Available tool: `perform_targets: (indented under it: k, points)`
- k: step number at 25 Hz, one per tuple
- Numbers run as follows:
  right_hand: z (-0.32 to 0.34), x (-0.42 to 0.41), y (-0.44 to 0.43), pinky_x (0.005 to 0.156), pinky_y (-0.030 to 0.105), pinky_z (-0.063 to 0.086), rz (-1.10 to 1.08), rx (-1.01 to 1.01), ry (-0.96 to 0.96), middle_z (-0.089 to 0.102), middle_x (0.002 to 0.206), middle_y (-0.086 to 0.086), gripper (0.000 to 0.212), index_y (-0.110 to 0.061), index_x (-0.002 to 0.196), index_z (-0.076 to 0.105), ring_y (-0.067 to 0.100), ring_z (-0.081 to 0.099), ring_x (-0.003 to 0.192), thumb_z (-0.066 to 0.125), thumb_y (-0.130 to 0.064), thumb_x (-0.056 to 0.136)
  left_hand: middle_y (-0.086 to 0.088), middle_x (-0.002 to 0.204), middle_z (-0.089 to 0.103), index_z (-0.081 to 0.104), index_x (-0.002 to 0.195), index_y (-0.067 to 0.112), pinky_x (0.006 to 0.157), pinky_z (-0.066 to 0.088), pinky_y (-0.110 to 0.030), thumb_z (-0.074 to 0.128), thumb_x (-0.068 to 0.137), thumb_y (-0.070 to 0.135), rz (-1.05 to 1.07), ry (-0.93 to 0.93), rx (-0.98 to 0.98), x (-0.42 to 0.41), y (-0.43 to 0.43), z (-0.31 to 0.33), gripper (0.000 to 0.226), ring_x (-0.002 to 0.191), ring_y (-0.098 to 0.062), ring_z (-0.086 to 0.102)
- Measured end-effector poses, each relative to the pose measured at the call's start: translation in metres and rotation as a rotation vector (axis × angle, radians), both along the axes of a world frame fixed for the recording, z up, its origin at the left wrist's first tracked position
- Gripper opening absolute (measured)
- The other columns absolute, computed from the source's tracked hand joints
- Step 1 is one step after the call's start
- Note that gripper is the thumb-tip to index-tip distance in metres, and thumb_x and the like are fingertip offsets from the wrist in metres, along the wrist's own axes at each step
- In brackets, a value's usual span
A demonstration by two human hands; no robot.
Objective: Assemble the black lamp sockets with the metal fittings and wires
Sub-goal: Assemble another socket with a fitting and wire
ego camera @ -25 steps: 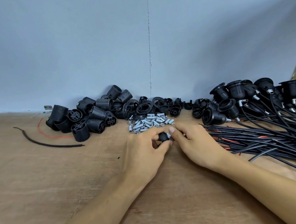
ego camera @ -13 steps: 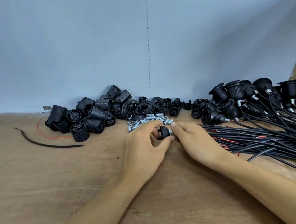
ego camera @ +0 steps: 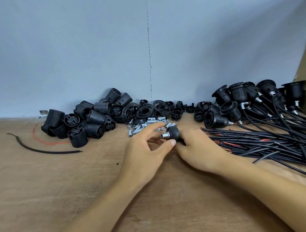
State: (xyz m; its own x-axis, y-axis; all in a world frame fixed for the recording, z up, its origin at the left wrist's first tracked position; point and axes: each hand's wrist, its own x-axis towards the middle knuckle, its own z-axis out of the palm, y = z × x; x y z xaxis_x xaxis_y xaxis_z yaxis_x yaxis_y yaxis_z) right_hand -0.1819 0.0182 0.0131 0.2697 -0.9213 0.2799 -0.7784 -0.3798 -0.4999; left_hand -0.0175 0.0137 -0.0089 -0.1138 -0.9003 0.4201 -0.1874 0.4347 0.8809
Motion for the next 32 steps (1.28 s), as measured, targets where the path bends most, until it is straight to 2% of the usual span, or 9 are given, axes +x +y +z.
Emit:
perform_targets:
  k: [3, 6, 8, 11, 14, 19, 22, 25, 32]
  points:
    - [0.001, -0.004, -0.003, 0.072, 0.038, 0.050, 0.058, -0.006, 0.098, 0.065, 0.079, -0.006, 0.009, -0.025, 0.081, 0.058, 0.015, 0.060, 0.077, 0.061, -0.023, 0.089, 0.020, 0.091, 0.074, 0.067, 0.102, 0.053, 0.070, 0.049, -0.009, 0.081, 0.082, 0.010, -0.036, -0.110, 0.001, 0.000, -0.001, 0.001, 0.049, 0.077, -0.005, 0.068]
    - [0.017, -0.022, -0.010, 0.063, 0.011, 0.043, 0.022, 0.092, 0.170, 0.061, 0.073, -0.013, 0.019, -0.035, 0.081, 0.058, -0.004, 0.056, 0.069, 0.070, -0.021, 0.084, 0.020, 0.083, 0.069, 0.066, 0.090, 0.057, 0.068, 0.047, -0.009, 0.080, 0.082, 0.006, -0.009, -0.146, 0.018, 0.001, -0.004, -0.002, 0.054, 0.071, 0.000, 0.063]
    - [0.028, -0.040, -0.016, 0.063, 0.010, 0.039, -0.113, 0.046, 0.229, 0.061, 0.075, -0.014, 0.024, -0.035, 0.089, 0.063, -0.005, 0.056, 0.071, 0.065, -0.011, 0.084, 0.019, 0.083, 0.067, 0.065, 0.087, 0.061, 0.067, 0.046, -0.009, 0.081, 0.081, 0.009, 0.001, -0.173, 0.025, 0.002, -0.005, -0.004, 0.055, 0.070, 0.001, 0.060]
    - [0.039, -0.056, -0.020, 0.074, 0.020, 0.043, -0.239, -0.023, 0.230, 0.061, 0.089, -0.011, 0.024, -0.025, 0.100, 0.068, 0.004, 0.054, 0.081, 0.063, -0.008, 0.085, 0.016, 0.084, 0.065, 0.066, 0.092, 0.057, 0.064, 0.045, -0.010, 0.082, 0.081, 0.014, 0.019, -0.235, 0.017, 0.002, -0.007, -0.007, 0.047, 0.067, 0.002, 0.056]
    - [0.043, -0.061, -0.020, 0.091, 0.035, 0.043, -0.312, 0.085, 0.384, 0.061, 0.093, -0.015, 0.014, -0.033, 0.094, 0.064, 0.014, 0.057, 0.098, 0.064, -0.022, 0.086, 0.015, 0.078, 0.062, 0.065, 0.091, 0.051, 0.064, 0.045, -0.017, 0.083, 0.080, 0.013, 0.034, -0.261, 0.029, 0.002, -0.010, -0.010, 0.043, 0.066, 0.001, 0.055]
    - [0.036, -0.057, -0.019, 0.085, 0.037, 0.030, -0.367, 0.172, 0.564, 0.064, 0.087, -0.015, 0.008, -0.032, 0.084, 0.064, 0.018, 0.056, 0.098, 0.067, -0.039, 0.085, 0.022, 0.079, 0.062, 0.065, 0.099, 0.047, 0.065, 0.041, -0.007, 0.082, 0.080, 0.013, 0.033, -0.336, 0.016, 0.002, -0.009, -0.011, 0.043, 0.071, 0.004, 0.056]
    - [0.026, -0.051, -0.018, 0.085, 0.035, 0.034, -0.313, 0.001, 0.468, 0.055, 0.079, -0.018, 0.003, -0.032, 0.089, 0.065, 0.014, 0.057, 0.092, 0.066, -0.035, 0.089, 0.029, 0.077, 0.060, 0.062, 0.093, 0.051, 0.067, 0.040, -0.005, 0.085, 0.079, 0.026, 0.005, -0.367, 0.011, 0.001, -0.006, -0.008, 0.036, 0.075, 0.010, 0.054]
    - [0.016, -0.042, -0.015, 0.078, 0.030, 0.045, -0.171, -0.178, 0.160, 0.057, 0.080, -0.017, 0.005, -0.030, 0.095, 0.070, 0.005, 0.059, 0.082, 0.069, -0.029, 0.090, 0.022, 0.076, 0.061, 0.066, 0.098, 0.043, 0.065, 0.038, -0.008, 0.084, 0.080, 0.029, 0.018, -0.375, 0.006, -0.001, -0.005, -0.008, 0.029, 0.075, 0.012, 0.054]
    - [0.010, -0.028, -0.007, 0.069, 0.010, 0.038, 0.047, -0.154, -0.017, 0.070, 0.088, -0.016, 0.019, -0.032, 0.106, 0.076, -0.002, 0.059, 0.080, 0.066, -0.024, 0.093, 0.021, 0.094, 0.070, 0.065, 0.102, 0.042, 0.079, 0.052, -0.024, 0.083, 0.079, 0.014, 0.032, -0.193, 0.036, 0.003, -0.009, -0.008, 0.041, 0.085, -0.003, 0.064]
